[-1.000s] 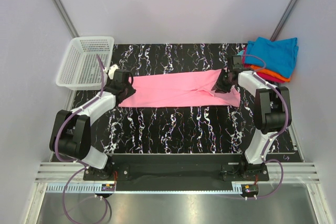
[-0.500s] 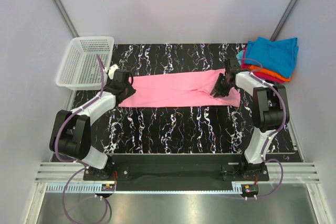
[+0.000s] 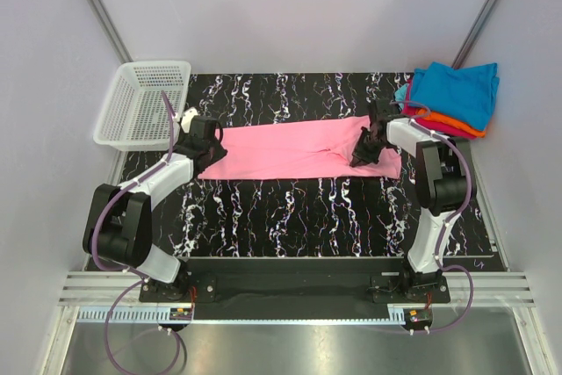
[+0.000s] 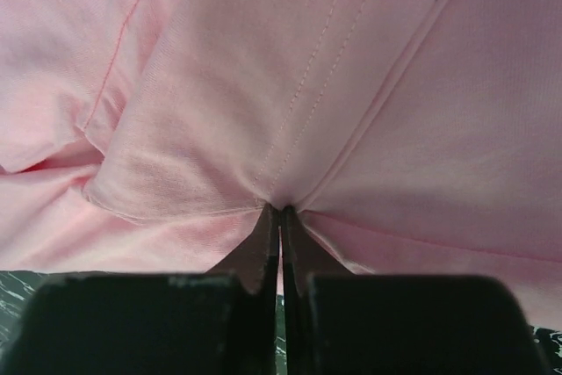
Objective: Fold and stack the t-shirts
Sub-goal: Fold the tshirt
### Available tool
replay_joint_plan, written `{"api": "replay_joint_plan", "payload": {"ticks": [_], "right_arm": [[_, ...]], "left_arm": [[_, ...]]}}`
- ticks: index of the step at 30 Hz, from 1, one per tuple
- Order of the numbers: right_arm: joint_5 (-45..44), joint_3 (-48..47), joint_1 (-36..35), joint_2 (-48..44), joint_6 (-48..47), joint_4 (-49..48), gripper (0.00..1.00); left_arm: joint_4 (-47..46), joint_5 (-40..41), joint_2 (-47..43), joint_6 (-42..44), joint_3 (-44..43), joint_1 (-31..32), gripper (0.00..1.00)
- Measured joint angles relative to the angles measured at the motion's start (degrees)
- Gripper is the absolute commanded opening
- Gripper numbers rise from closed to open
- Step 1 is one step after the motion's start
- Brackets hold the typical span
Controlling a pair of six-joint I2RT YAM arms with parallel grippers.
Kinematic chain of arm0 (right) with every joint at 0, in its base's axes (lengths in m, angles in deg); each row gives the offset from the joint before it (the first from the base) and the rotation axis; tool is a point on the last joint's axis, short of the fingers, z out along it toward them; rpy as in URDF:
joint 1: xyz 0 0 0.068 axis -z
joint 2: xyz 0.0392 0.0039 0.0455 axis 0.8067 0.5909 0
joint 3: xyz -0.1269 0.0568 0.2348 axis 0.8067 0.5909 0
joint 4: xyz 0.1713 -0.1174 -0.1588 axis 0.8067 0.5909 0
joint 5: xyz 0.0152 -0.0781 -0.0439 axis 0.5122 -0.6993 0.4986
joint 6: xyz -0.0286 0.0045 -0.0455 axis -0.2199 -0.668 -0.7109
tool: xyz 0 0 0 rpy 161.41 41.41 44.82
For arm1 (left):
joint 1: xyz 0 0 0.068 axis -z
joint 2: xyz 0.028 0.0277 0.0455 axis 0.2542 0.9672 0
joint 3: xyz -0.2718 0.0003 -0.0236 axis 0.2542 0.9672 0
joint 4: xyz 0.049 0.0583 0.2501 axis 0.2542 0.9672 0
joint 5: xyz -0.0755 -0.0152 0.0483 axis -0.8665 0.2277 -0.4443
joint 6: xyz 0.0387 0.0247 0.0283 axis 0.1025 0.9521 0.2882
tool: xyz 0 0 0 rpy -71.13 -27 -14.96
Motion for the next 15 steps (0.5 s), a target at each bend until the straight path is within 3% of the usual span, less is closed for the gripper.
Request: {"api": "replay_joint_plan", "payload": {"ticks": [15], "right_arm": [[-6.5,-8.1,-1.3,0.1,-1.5,4.9,0.00]], "left_arm": [[0.0,0.0,0.0,0.2,0.0,0.0,0.29]]}}
